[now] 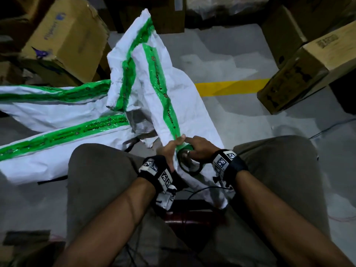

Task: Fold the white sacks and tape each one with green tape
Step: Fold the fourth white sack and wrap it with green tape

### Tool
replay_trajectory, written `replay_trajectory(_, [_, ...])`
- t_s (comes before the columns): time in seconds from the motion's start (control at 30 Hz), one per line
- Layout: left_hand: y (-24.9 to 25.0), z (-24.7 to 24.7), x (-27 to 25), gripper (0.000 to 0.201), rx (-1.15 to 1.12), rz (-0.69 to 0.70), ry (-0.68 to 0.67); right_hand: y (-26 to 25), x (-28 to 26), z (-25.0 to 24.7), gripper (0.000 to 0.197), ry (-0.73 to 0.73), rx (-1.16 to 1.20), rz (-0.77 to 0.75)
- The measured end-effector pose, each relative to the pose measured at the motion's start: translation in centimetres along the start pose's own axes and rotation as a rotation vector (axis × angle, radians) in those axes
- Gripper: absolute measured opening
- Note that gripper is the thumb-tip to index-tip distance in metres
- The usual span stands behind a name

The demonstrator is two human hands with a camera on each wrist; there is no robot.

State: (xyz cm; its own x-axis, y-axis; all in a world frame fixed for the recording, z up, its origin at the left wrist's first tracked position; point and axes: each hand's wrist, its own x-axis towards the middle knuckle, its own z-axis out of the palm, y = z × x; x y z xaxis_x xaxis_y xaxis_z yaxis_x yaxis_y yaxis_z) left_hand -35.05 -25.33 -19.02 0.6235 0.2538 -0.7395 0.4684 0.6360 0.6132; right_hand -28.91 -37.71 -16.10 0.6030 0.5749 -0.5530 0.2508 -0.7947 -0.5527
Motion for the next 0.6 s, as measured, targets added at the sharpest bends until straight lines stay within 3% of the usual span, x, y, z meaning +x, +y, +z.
replay_trajectory(0.07, [-1.0, 0.3, -0.1, 0.027, -0.005, 0.095, 0.180, 0.2, 0.0, -0.1, 0.072, 0.081, 0.068, 0.017])
replay_trajectory(0.13, [-0.2, 0.2, 0.0, 0.020, 0.132, 0.057, 0.283, 0.4, -0.3, -0.2, 0.067, 0.178, 0.175, -0.004])
replay_trajectory(0.23, [1.4, 0.0, 1.7, 0.049, 0.293, 0.164, 0.339, 0.8, -0.9, -0.2, 0.065, 0.277, 0.295, -0.058])
replay_trajectory(0.27, [2.0, 0.1, 1.8, 0.053, 0.368, 0.194, 0.315, 1.0, -1.1, -0.3, 0.067, 0.301, 0.320, -0.077])
replay_trajectory(0.4, [5.1, 3.5, 1.4, 0.033, 0.499, 0.307, 0.140, 1.9, -2.1, -2.4, 0.073, 0.410, 0.377, -0.111])
replay_trajectory(0.5, [7.6, 7.1, 2.3, 0.055, 0.569, 0.392, 0.050, 3.1, -3.0, -4.2, 0.086, 0.542, 0.494, -0.135])
replay_trajectory(0.6, [9.6, 11.5, 3.0, 0.056, 0.700, 0.458, 0.013, 4.2, -3.0, -5.4, 0.094, 0.661, 0.679, -0.138])
